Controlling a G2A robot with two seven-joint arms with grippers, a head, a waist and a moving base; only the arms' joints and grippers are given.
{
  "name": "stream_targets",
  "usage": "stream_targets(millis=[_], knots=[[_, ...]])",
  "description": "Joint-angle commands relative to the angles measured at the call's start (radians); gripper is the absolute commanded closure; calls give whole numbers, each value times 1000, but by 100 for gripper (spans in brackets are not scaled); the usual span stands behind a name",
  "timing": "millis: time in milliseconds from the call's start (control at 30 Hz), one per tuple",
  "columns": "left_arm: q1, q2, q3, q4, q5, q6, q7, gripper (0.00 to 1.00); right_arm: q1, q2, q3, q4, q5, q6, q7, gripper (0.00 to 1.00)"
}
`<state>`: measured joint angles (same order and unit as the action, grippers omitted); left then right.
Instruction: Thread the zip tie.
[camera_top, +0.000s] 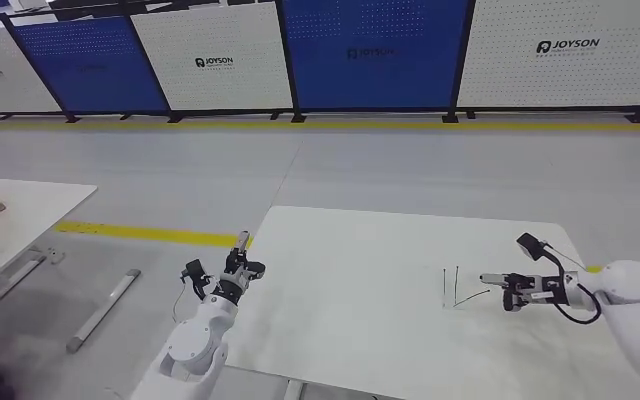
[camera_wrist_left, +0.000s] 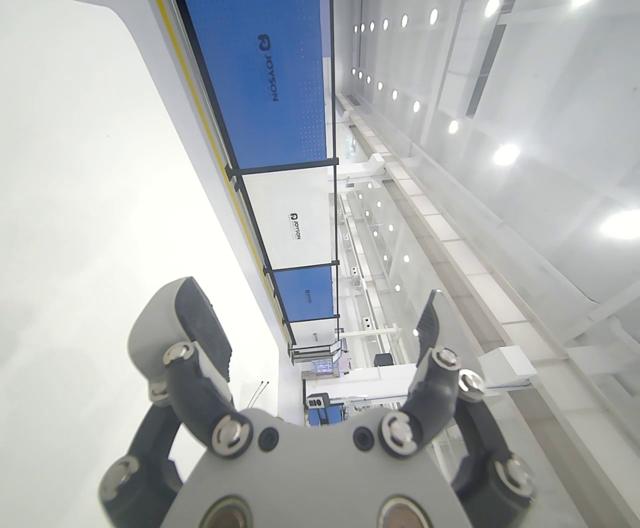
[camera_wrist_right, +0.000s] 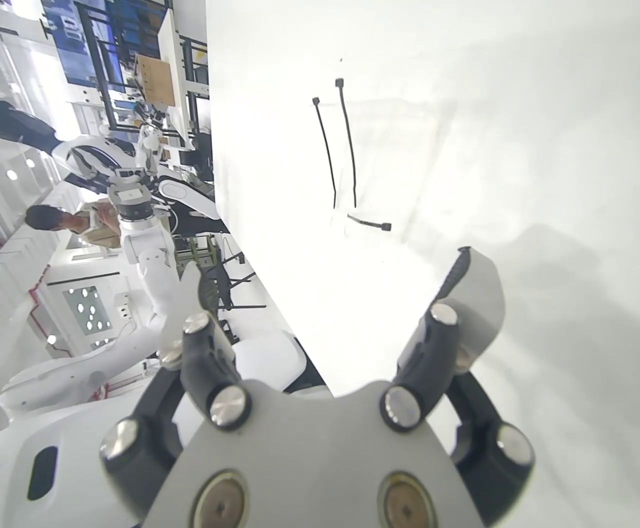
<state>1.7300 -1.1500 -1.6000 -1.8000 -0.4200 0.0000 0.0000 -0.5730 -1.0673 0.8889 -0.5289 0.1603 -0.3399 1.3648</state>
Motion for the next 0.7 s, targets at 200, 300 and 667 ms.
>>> stream_targets(millis=[200, 300, 667], knots=[[0, 0, 0, 0, 0, 0, 0, 0, 2, -2, -2, 5, 1, 0, 5, 0], [0, 0, 0, 0, 0, 0, 0, 0, 2, -2, -2, 5, 1, 0, 5, 0], [0, 0, 0, 0, 0, 0, 0, 0, -38, 10, 45, -47, 57, 7, -80, 0]])
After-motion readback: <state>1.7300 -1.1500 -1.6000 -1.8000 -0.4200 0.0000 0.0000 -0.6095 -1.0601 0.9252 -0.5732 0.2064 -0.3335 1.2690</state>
